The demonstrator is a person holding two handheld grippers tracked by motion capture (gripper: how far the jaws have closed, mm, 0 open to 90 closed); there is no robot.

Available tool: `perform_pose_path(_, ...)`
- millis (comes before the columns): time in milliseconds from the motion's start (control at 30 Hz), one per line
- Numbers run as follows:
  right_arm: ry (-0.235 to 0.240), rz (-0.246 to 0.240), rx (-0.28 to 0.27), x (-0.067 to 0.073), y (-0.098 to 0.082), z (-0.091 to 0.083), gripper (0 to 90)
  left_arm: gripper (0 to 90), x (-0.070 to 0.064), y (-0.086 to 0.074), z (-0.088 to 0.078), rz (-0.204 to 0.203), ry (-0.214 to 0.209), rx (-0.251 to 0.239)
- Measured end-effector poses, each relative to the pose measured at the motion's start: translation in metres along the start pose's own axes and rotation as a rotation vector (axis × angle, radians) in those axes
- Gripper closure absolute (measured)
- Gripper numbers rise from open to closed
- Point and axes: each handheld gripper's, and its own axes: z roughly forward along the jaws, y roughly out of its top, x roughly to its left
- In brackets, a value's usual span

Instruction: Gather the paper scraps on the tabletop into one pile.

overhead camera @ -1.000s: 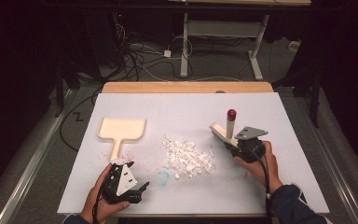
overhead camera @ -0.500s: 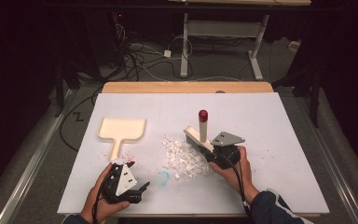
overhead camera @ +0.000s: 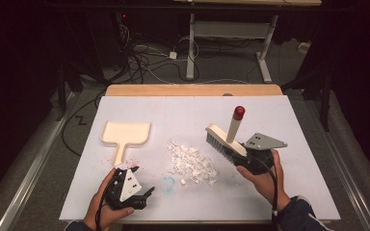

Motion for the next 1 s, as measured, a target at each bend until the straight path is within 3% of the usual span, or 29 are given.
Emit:
perform_pose_path(233, -0.064, -0.044, 0.091, -0.017, -0.019, -0.018, 68.3, 16.7, 0.001, 0.0, -0.001, -0.001, 0.005, -0.003)
perform_pose_path(333, -0.059, -0.047, 0.114, -0.021, -0.024, -0.029, 68.3, 16.7, 0.002, -0.001, -0.002, 0.001, 0.007, -0.001)
perform_pose_path(367, -0.055, -0.054, 0.135, -0.025, -0.03, -0.043, 68.3, 16.7, 0.002, -0.001, -0.002, -0.002, 0.007, -0.002)
perform_pose_path(400, -0.055, -0.054, 0.135, -0.025, -0.03, -0.043, 68.3, 16.7, 0.002, -0.002, -0.002, -0.004, 0.009, -0.003)
perform_pose_path(433, -0.06, -0.074, 0.16, -0.027, -0.036, -0.059, 68.3, 16.7, 0.002, -0.002, -0.003, -0.004, 0.009, -0.003)
perform_pose_path(467, -0.06, -0.074, 0.16, -0.027, -0.036, -0.059, 68.3, 16.7, 0.002, -0.002, -0.003, -0.005, 0.01, -0.003)
perform_pose_path(500, -0.057, -0.081, 0.195, -0.027, -0.044, -0.074, 68.3, 16.7, 0.002, -0.002, -0.003, -0.003, 0.012, -0.005)
perform_pose_path(600, -0.023, -0.065, 0.225, -0.025, -0.053, -0.084, 68.3, 16.7, 0.001, -0.001, -0.004, 0.0, 0.012, -0.004)
perform_pose_path(633, 0.002, -0.05, 0.26, -0.02, -0.063, -0.084, 68.3, 16.7, 0.001, 0.0, -0.003, 0.0, 0.013, -0.002)
perform_pose_path(700, 0.01, -0.048, 0.276, -0.017, -0.066, -0.082, 68.3, 16.7, 0.001, 0.002, -0.002, 0.004, 0.012, -0.001)
perform_pose_path(733, 0.015, -0.019, 0.288, -0.01, -0.068, -0.075, 68.3, 16.7, 0.0, 0.003, -0.001, 0.005, 0.012, -0.004)
perform_pose_path(833, 0.031, -0.015, 0.276, -0.001, -0.064, -0.067, 68.3, 16.6, 0.0, 0.004, 0.0, 0.003, 0.006, -0.01)
perform_pose_path(933, 0.054, -0.07, 0.26, 0.016, -0.053, -0.049, 68.3, 16.7, 0.001, 0.004, 0.001, 0.001, 0.001, -0.01)
perform_pose_path(1000, 0.08, -0.077, 0.252, 0.025, -0.046, -0.035, 68.3, 16.6, 0.002, 0.004, 0.001, 0.0, 0.0, -0.011)
